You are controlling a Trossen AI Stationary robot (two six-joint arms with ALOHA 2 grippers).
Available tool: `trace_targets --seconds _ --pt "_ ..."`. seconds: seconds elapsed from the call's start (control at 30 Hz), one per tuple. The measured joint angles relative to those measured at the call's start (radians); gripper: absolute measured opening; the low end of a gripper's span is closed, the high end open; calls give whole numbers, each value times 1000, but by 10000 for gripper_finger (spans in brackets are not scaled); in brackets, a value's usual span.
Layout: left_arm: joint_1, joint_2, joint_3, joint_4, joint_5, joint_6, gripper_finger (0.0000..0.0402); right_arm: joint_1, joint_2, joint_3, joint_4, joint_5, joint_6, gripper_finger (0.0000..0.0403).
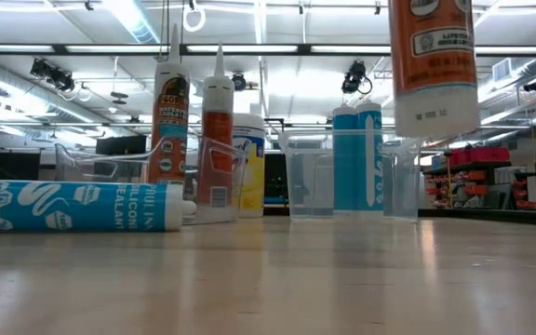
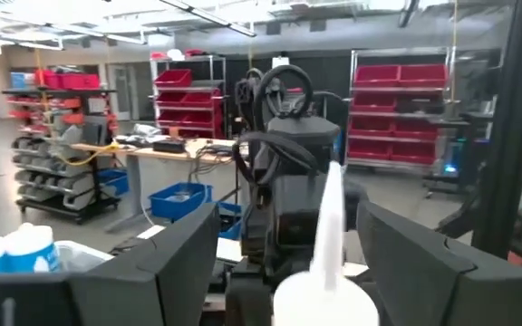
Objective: Pick & place silicon tubes, Sealant and Lysol wipes
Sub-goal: Put the orange sealant into the left transparent bin
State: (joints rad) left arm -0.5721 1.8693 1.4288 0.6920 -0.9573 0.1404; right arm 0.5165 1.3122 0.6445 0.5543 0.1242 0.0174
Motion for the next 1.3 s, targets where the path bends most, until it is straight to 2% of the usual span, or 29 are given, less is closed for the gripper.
trace_targets --seconds 0.17,0.47,0.73,1.0,1.3 --pt "27 -1 0 -19 77 -28 265 -1 23 0 0 49 0 201" --pt "62 0 0 -117 119 -137 258 -7 33 20 9 55 -9 201" --pt "57 0 0 -139 142 -144 172 -7 33 20 6 51 -15 201" --pt "65 0 0 -170 200 -165 40 -7 33 20 3 55 -11 200" --pt "65 0 1 -169 203 -147 39 -7 33 20 3 52 -17 200"
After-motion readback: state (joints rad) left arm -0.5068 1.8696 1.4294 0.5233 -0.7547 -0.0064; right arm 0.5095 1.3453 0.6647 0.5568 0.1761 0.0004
